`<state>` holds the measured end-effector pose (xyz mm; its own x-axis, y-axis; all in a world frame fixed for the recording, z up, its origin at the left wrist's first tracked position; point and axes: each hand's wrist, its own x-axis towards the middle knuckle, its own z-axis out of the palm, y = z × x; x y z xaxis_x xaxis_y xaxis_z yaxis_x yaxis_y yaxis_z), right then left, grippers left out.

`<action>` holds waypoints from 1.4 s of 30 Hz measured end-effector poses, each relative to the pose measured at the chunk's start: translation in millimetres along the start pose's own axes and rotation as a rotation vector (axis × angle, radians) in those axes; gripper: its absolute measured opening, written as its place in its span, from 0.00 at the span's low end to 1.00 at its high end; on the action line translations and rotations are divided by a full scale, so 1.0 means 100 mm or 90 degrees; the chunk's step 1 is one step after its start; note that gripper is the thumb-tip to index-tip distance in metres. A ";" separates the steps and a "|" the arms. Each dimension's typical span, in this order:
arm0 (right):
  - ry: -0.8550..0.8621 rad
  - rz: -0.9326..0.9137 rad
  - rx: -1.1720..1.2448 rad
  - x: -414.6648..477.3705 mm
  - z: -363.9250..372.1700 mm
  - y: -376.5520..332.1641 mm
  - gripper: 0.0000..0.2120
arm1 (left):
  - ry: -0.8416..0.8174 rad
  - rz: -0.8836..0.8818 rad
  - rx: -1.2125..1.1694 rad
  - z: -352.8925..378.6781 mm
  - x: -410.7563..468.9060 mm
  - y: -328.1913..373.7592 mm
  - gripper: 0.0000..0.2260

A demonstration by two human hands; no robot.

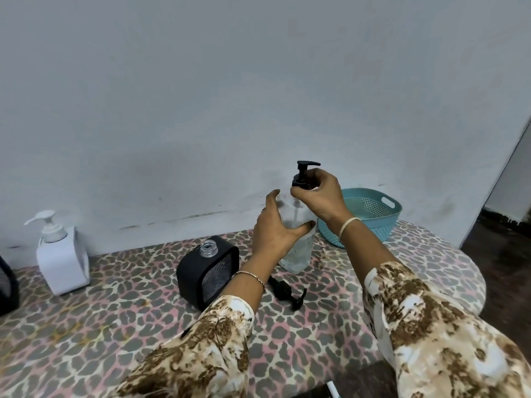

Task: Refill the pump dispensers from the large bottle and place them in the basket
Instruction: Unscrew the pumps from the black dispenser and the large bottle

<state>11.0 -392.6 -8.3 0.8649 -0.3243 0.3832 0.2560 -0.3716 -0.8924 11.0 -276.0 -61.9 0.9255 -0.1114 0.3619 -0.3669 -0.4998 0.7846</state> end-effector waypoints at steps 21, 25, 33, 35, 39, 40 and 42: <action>0.145 -0.043 -0.204 -0.13 0.10 -0.02 0.11 | -0.019 -0.055 -0.057 0.09 -0.06 -0.03 0.45; 0.170 -0.060 -0.244 -0.15 0.16 -0.03 0.14 | -0.020 -0.057 -0.067 0.10 -0.06 -0.02 0.45; 0.179 -0.072 -0.222 -0.14 0.13 -0.01 0.11 | -0.023 -0.047 -0.069 0.09 -0.09 0.00 0.45; 0.177 -0.073 -0.208 -0.15 0.12 -0.01 0.11 | -0.020 -0.043 -0.056 0.08 -0.10 0.02 0.44; 0.155 -0.071 -0.166 -0.16 0.12 -0.03 0.12 | -0.019 -0.033 -0.001 0.04 -0.13 0.06 0.41; 0.151 -0.073 -0.159 -0.17 0.11 -0.04 0.12 | -0.022 -0.035 0.009 0.03 -0.13 0.07 0.41; 0.140 -0.075 -0.146 -0.18 0.08 -0.06 0.12 | -0.028 -0.040 0.024 0.00 -0.13 0.08 0.42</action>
<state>-2.3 -377.5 -11.5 0.7151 -0.4379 0.5449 0.2228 -0.5960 -0.7714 -3.8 -278.7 -60.8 0.9503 -0.1152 0.2891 -0.3043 -0.5391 0.7853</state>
